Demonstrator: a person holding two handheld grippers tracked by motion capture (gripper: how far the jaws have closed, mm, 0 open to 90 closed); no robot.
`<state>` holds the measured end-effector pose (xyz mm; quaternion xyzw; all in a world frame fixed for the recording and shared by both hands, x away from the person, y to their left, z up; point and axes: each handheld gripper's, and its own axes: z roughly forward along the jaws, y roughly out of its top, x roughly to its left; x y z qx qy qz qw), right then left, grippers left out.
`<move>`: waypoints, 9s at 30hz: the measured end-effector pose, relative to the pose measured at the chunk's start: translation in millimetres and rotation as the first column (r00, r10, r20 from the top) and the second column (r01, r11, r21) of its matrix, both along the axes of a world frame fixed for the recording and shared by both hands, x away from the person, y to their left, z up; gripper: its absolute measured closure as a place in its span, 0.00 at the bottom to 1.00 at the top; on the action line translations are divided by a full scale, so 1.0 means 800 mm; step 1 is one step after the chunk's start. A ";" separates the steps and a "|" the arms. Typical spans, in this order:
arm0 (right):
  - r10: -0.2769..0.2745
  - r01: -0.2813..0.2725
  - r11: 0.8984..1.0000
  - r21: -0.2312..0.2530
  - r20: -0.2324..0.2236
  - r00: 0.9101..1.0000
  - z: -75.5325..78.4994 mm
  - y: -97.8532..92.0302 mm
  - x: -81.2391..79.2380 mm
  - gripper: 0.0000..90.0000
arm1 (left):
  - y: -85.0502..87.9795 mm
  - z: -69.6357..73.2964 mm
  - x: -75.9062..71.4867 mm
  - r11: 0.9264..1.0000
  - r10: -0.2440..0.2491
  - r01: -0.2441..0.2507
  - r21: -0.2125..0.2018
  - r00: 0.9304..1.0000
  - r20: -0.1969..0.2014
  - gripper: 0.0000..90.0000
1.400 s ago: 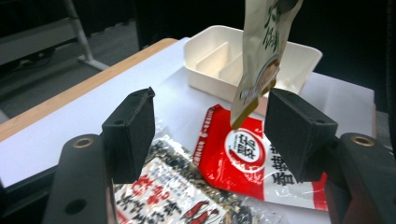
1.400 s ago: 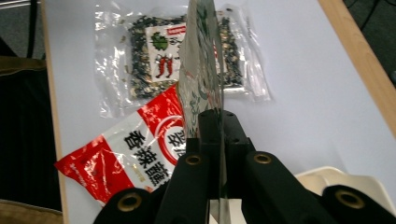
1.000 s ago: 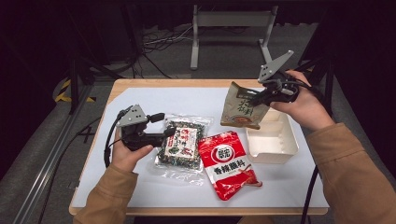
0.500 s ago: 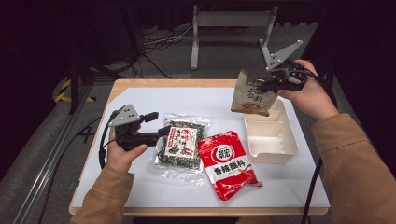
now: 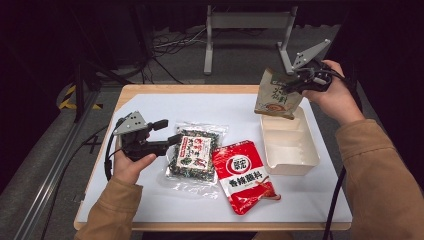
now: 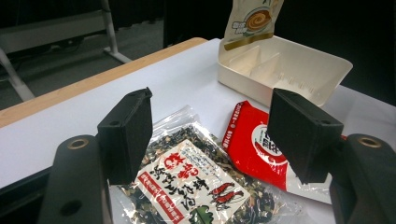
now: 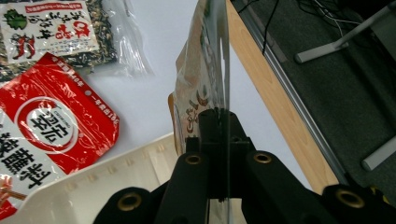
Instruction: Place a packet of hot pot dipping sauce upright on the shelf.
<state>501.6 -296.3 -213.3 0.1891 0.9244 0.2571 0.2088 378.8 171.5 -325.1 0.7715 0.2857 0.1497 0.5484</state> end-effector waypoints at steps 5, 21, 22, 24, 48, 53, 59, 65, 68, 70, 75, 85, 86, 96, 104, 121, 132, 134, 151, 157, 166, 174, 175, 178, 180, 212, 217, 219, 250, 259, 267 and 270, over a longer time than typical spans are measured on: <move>0.002 -0.002 1.000 -0.016 0.015 1.000 -0.003 -0.009 0.009 1.00 | 0.001 -0.001 -0.001 1.000 0.004 -0.004 0.000 1.000 0.002 0.35; 0.010 -0.009 0.998 -0.065 0.021 1.000 -0.021 -0.022 0.035 1.00 | 0.014 -0.003 -0.009 0.999 0.034 -0.034 0.002 0.999 -0.004 0.35; 0.016 -0.015 0.998 -0.069 0.019 1.000 -0.022 -0.022 0.036 1.00 | 0.014 -0.003 -0.009 0.999 0.034 -0.034 0.002 0.999 -0.004 0.35; 0.025 -0.024 0.997 -0.074 0.020 0.999 -0.024 -0.022 0.038 1.00 | 0.015 -0.004 -0.010 0.999 0.038 -0.038 0.001 0.999 -0.006 0.35; 0.018 -0.019 0.987 -0.162 -0.010 1.000 -0.058 -0.017 0.055 1.00 | 0.017 -0.006 -0.009 0.999 0.038 -0.038 0.000 0.999 -0.009 0.35; 0.011 -0.017 0.989 -0.146 -0.036 0.999 -0.071 -0.022 0.058 1.00 | 0.016 -0.007 -0.009 0.999 0.039 -0.039 -0.005 0.999 -0.020 0.35; 0.009 -0.016 0.992 -0.124 -0.059 0.998 -0.084 -0.025 0.059 1.00 | 0.016 -0.007 -0.009 0.999 0.039 -0.039 -0.005 0.999 -0.021 0.35; -0.014 0.003 0.991 -0.137 -0.085 0.996 -0.096 -0.027 0.058 0.98 | 0.016 -0.007 -0.009 0.999 0.034 -0.034 -0.003 0.999 -0.016 0.35; -0.059 0.050 0.994 -0.097 -0.100 0.993 -0.095 -0.031 0.057 0.94 | 0.014 -0.007 -0.008 0.999 0.031 -0.031 -0.004 0.999 -0.020 0.35; -0.068 0.059 0.994 -0.096 -0.098 0.993 -0.094 -0.034 0.055 0.92 | 0.013 -0.007 -0.008 1.000 0.028 -0.028 -0.002 0.999 -0.020 0.35; -0.103 0.096 0.992 -0.076 -0.093 0.990 -0.093 -0.038 0.051 0.77 | 0.009 -0.008 -0.006 1.000 0.020 -0.020 0.007 1.000 -0.020 0.35; -0.177 0.178 0.984 0.017 -0.030 0.984 -0.074 -0.036 0.036 0.57 | 0.004 -0.011 -0.003 1.000 0.015 -0.015 0.006 1.000 -0.028 0.35; -0.178 0.179 0.984 0.024 -0.015 0.984 -0.070 -0.036 0.034 0.56 | 0.004 -0.011 -0.003 1.000 0.015 -0.015 0.006 0.999 -0.032 0.35; -0.220 0.210 0.969 0.128 0.074 0.973 -0.032 -0.036 0.002 0.54 | -0.004 -0.012 0.000 1.000 0.000 0.000 0.013 1.000 -0.029 0.35; -0.230 0.197 0.936 0.291 0.081 0.970 -0.012 -0.032 -0.046 0.55 | -0.013 -0.012 0.005 0.998 0.049 -0.047 0.047 0.998 -0.050 0.36; -0.200 0.137 0.865 0.482 0.081 0.976 -0.022 -0.029 -0.145 0.49 | -0.043 -0.012 0.002 0.993 0.050 -0.047 0.106 0.998 -0.028 0.33; -0.181 0.123 0.830 0.544 0.053 0.982 -0.052 -0.019 -0.187 0.44 | -0.063 -0.017 -0.001 0.991 0.039 -0.036 0.131 0.999 -0.026 0.31; -0.174 0.128 0.822 0.554 0.031 0.984 -0.060 -0.018 -0.191 0.43 | -0.063 -0.017 0.000 0.990 0.038 -0.034 0.134 0.999 -0.027 0.31; -0.174 0.147 0.817 0.558 -0.006 0.985 -0.108 -0.008 -0.194 0.41 | -0.084 -0.032 0.008 0.994 -0.031 0.043 0.100 0.993 -0.115 0.26; -0.171 0.145 0.822 0.550 -0.004 0.985 -0.110 -0.008 -0.196 0.41 | -0.109 -0.050 0.016 0.985 -0.064 0.092 0.148 0.981 -0.181 0.23; -0.167 0.133 0.825 0.550 0.012 0.986 -0.110 -0.007 -0.199 0.40 | -0.139 -0.089 0.042 0.979 -0.029 0.091 0.181 0.948 -0.317 0.27; -0.167 0.129 0.823 0.553 0.018 0.986 -0.109 -0.009 -0.199 0.40 | -0.154 -0.112 0.057 0.971 -0.004 0.101 0.217 0.913 -0.408 0.29; -0.167 0.129 0.823 0.553 0.019 0.986 -0.109 -0.009 -0.199 0.40 | -0.155 -0.114 0.058 0.969 -0.001 0.102 0.224 0.912 -0.411 0.29; -0.167 0.129 0.824 0.552 0.020 0.986 -0.109 -0.009 -0.200 0.40 | -0.160 -0.119 0.060 0.965 -0.004 0.114 0.236 0.908 -0.420 0.31; -0.168 0.130 0.824 0.552 0.020 0.986 -0.110 -0.009 -0.199 0.40 | -0.161 -0.121 0.061 0.963 -0.014 0.127 0.239 0.905 -0.425 0.33; -0.168 0.127 0.833 0.539 0.027 0.985 -0.114 -0.005 -0.197 0.39 | -0.193 -0.129 0.047 0.922 -0.129 0.240 0.305 0.931 -0.341 0.63; -0.166 0.126 0.834 0.537 0.027 0.986 -0.115 -0.004 -0.197 0.39 | -0.199 -0.129 0.048 0.920 -0.094 0.202 0.335 0.946 -0.311 0.80; -0.166 0.126 0.834 0.537 0.026 0.986 -0.115 -0.004 -0.196 0.39 | -0.201 -0.129 0.049 0.918 -0.087 0.196 0.344 0.948 -0.307 0.84; -0.129 0.083 0.823 0.562 0.044 0.991 -0.110 -0.009 -0.202 0.54 | -0.187 -0.088 0.031 0.952 -0.106 0.183 0.245 0.949 -0.296 1.00; -0.082 0.066 0.847 0.528 0.008 0.997 -0.104 -0.009 -0.205 0.60 | -0.177 -0.056 0.005 0.961 -0.142 0.190 0.202 0.963 -0.231 1.00; -0.070 0.066 0.869 0.490 -0.010 0.998 -0.111 -0.012 -0.205 0.52 | -0.167 -0.013 -0.025 0.968 -0.184 0.201 0.153 0.976 -0.118 1.00; -0.069 0.071 0.868 0.491 -0.023 0.997 -0.113 -0.017 -0.209 0.49 | -0.167 -0.001 -0.033 0.968 -0.215 0.224 0.110 0.972 -0.091 1.00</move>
